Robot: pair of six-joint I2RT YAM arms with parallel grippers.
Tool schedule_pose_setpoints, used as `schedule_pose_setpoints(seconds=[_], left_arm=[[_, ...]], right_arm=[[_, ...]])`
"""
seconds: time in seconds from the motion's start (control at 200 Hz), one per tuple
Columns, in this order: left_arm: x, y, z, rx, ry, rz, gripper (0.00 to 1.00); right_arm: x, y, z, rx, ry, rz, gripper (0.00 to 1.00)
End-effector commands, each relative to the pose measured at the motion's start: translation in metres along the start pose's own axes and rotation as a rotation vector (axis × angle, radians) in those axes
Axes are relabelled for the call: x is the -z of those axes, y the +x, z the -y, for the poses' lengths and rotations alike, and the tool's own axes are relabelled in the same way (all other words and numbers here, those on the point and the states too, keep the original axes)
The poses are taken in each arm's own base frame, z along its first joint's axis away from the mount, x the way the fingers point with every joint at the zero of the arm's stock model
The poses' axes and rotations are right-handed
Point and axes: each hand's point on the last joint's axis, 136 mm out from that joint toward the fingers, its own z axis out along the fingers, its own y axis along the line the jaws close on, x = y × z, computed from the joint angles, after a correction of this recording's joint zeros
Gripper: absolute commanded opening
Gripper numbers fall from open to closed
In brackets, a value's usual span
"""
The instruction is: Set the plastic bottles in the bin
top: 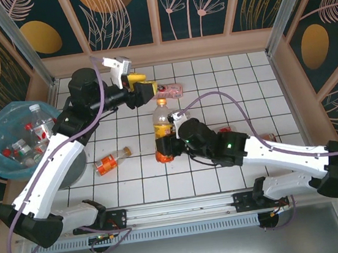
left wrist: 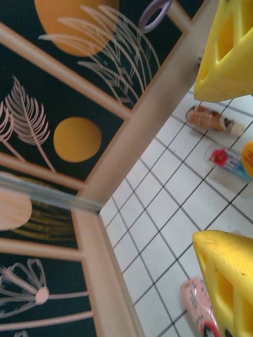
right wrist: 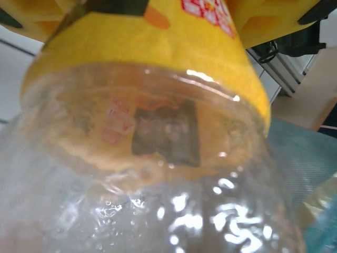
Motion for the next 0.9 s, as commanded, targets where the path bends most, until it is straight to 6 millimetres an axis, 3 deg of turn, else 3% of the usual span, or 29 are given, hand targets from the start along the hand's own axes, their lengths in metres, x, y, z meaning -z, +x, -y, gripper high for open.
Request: schedule_pose_setpoints(seconds=[0.0,0.195,0.33,0.601,0.816,0.896], left_arm=[[0.003,-0.003,0.026,0.015,0.133,-0.023,0.65],[-0.004,0.017,0.026,0.063,0.187,-0.087,0.62],[-0.003,0.019,0.034,0.061,0.237,-0.098,0.56],[-0.003,0.023,0.039,0.067,0.278,-0.115,0.54],[-0.004,0.025,0.037,0.068,0.271,-0.112,0.34],[-0.004,0.026,0.035,0.069,0.263,-0.107,0.35]], right_arm=[[0.021,-0.038,-0.023,0.103,-0.082,0.144,0.43],[0.030,-0.041,-0.035,0.158,-0.152,0.170,0.44],[0.031,-0.040,-0.039,0.168,-0.179,0.168,0.43],[0.031,-0.040,-0.043,0.171,-0.200,0.172,0.43],[0.031,-0.039,-0.045,0.171,-0.212,0.166,0.43],[0.030,-0.037,-0.046,0.169,-0.218,0.161,0.42]])
